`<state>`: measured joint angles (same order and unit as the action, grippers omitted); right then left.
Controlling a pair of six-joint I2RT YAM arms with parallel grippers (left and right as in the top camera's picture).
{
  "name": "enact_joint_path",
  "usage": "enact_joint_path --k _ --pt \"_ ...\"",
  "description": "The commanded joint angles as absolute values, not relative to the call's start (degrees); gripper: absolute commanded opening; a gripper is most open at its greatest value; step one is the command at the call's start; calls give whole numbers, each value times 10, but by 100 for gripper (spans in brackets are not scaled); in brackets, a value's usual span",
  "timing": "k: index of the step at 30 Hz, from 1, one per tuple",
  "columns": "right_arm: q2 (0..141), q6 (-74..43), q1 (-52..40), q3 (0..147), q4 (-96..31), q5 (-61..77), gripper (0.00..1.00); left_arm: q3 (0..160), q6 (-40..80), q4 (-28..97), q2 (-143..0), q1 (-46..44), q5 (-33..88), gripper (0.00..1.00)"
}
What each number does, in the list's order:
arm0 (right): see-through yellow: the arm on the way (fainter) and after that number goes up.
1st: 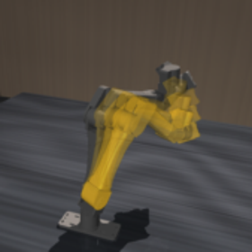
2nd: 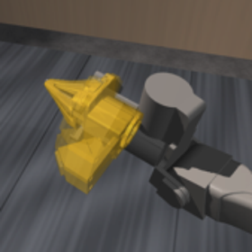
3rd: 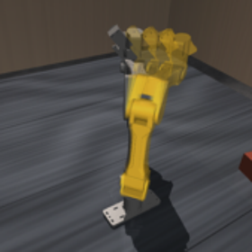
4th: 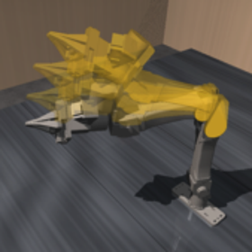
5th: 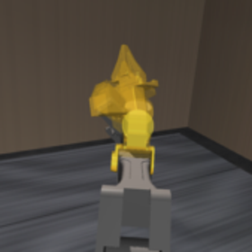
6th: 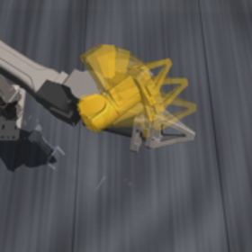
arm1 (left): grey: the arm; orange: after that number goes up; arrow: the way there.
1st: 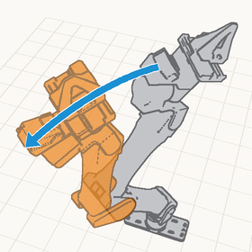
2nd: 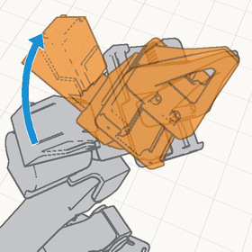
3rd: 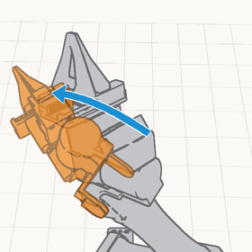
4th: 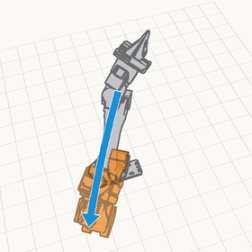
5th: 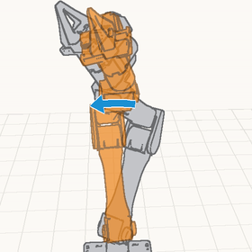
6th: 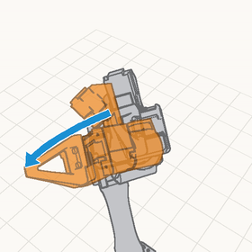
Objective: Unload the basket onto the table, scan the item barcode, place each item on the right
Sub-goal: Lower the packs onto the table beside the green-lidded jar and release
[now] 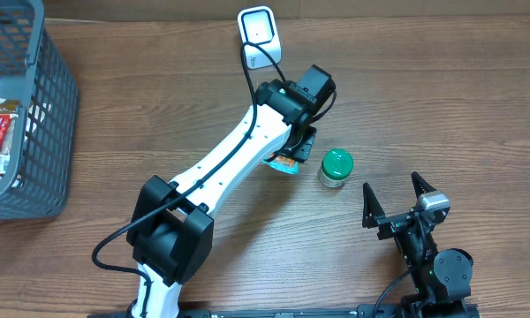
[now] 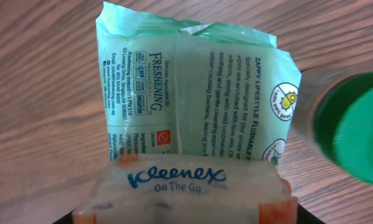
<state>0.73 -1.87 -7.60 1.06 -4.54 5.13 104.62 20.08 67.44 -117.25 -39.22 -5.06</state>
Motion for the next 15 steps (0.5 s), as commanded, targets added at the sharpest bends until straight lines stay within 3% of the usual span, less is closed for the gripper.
enact_joint_path --k 1,9,15 --pt "2 -22 -76 4 -43 52 100 1051 234 685 -1150 -394 -62 51" --pt "2 -22 -76 4 -43 52 100 976 311 658 -1151 -394 -66 45" --pt "2 -22 -76 4 -43 52 100 884 332 557 -1151 -400 -45 45"
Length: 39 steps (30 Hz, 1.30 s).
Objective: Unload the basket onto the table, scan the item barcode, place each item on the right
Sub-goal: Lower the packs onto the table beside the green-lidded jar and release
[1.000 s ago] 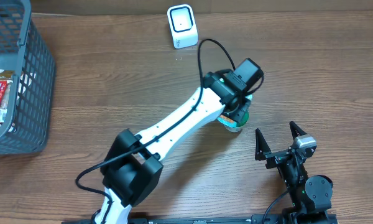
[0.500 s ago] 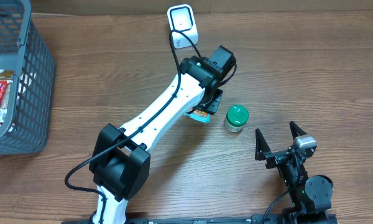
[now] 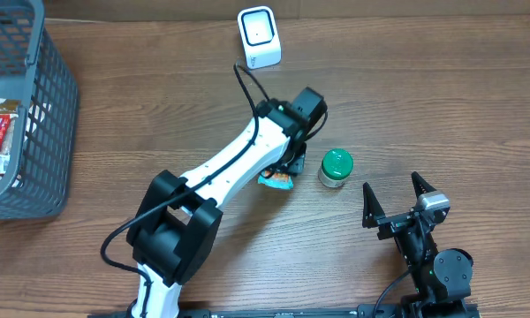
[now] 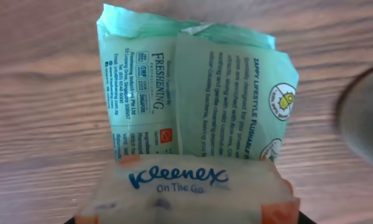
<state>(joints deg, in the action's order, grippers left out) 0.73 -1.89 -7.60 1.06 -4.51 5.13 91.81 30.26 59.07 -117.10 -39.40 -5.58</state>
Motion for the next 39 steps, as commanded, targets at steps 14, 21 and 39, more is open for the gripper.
enact_joint_path --k 14,21,39 --pt "2 -22 -76 4 -43 52 100 819 352 468 -1151 -432 -14 52" --pt "2 -22 -76 4 -43 52 100 826 351 466 -1150 -429 1 77" --pt "2 -22 -76 4 -43 52 100 934 283 567 -1109 -352 18 79"
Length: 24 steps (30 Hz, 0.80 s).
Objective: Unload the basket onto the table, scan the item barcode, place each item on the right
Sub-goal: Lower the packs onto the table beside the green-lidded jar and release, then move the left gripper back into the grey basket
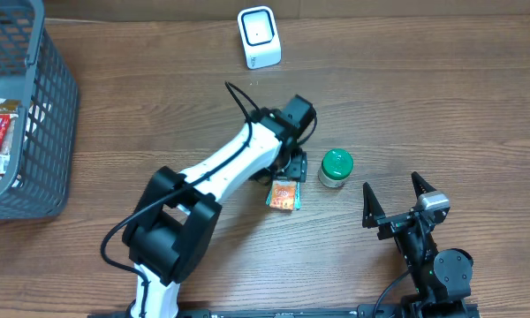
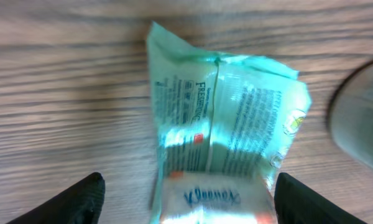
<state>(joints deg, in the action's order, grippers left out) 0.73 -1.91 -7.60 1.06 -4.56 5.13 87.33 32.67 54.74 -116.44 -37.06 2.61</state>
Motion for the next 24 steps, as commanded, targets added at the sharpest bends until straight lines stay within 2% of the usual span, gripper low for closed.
enact_joint_path --k 1,6,10,11,14,18,24 --pt "2 -22 -76 4 -43 52 100 951 274 577 -1101 -346 10 79" --pt "2 -22 -76 4 -43 52 100 1045 218 634 -1062 -303 -30 82" --pt "2 -22 -76 4 -43 52 100 1122 163 688 -1028 -251 -116 81" --pt "2 -22 -76 4 -43 52 100 1138 151 701 -1019 -234 -139 90" --pt "2 -22 -76 4 -43 52 100 1171 92 714 -994 -184 -198 100" --pt "2 -22 -76 4 -43 52 100 1183 55 713 -968 -102 -288 100" --pt "2 -22 -76 4 -43 52 100 1183 11 711 -967 31 -319 99"
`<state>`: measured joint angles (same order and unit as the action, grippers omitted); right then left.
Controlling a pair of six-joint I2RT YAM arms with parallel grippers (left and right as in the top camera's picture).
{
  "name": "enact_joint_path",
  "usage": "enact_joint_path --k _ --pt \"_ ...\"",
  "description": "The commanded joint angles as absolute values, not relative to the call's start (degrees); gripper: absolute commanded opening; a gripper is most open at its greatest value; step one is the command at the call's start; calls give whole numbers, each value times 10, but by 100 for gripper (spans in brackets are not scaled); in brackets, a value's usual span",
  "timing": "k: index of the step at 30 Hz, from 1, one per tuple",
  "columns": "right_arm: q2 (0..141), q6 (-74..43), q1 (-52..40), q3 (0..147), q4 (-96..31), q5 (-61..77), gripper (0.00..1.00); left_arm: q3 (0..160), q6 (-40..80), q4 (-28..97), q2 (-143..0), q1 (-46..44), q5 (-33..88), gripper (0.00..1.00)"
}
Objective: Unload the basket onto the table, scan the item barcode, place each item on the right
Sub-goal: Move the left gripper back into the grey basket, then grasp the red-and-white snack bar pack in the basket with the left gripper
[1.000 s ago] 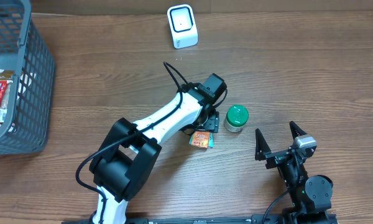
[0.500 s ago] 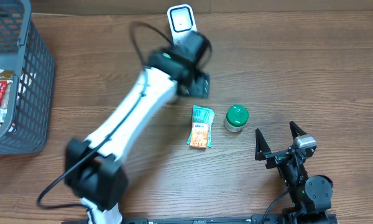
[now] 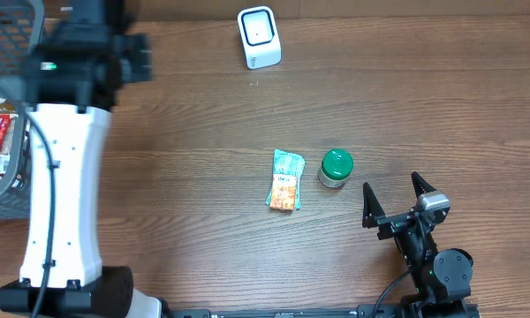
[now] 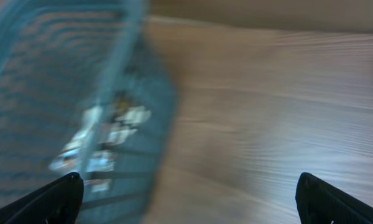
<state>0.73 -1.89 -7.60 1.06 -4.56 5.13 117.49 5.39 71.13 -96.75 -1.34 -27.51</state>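
Note:
The item, a green wipes pack with a Kleenex tissue pack on it (image 3: 284, 179), lies flat on the table, free of both grippers. The white barcode scanner (image 3: 259, 37) stands at the back edge. My left arm (image 3: 66, 132) has swung to the far left by the basket. In the blurred left wrist view my left gripper (image 4: 189, 202) is open and empty, its fingertips (image 4: 56, 196) spread wide. My right gripper (image 3: 395, 200) stands open at the front right, holding nothing.
A green-lidded jar (image 3: 336, 168) stands just right of the pack. The grey mesh basket (image 3: 57, 115), with packets inside (image 3: 0, 132), fills the far left; in the left wrist view the basket (image 4: 62, 112) is close ahead on the left.
My left arm has moved from over the pack at the table's middle to the far left beside the basket. The pack stays where it lay. The right arm has not moved.
My left gripper held the pack near the scanner's front, beside the jar. Then it held it lower and nearer. Then it was open with the pack lying on the table left of the jar. Now the arm is at the basket, gripper empty.

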Motion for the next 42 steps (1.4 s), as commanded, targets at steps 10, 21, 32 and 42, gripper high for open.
enact_joint_path --k 10,21,32,42 --pt "2 -22 -76 4 -43 52 100 1181 2 681 -980 255 -178 100" --pt "2 -22 -76 4 -43 52 100 1168 -72 661 -1083 364 -120 100" --pt "2 -22 -76 4 -43 52 100 1168 -151 625 -1229 391 -120 99" --pt "2 -22 -76 4 -43 52 100 1168 -197 581 -1333 418 -99 100"
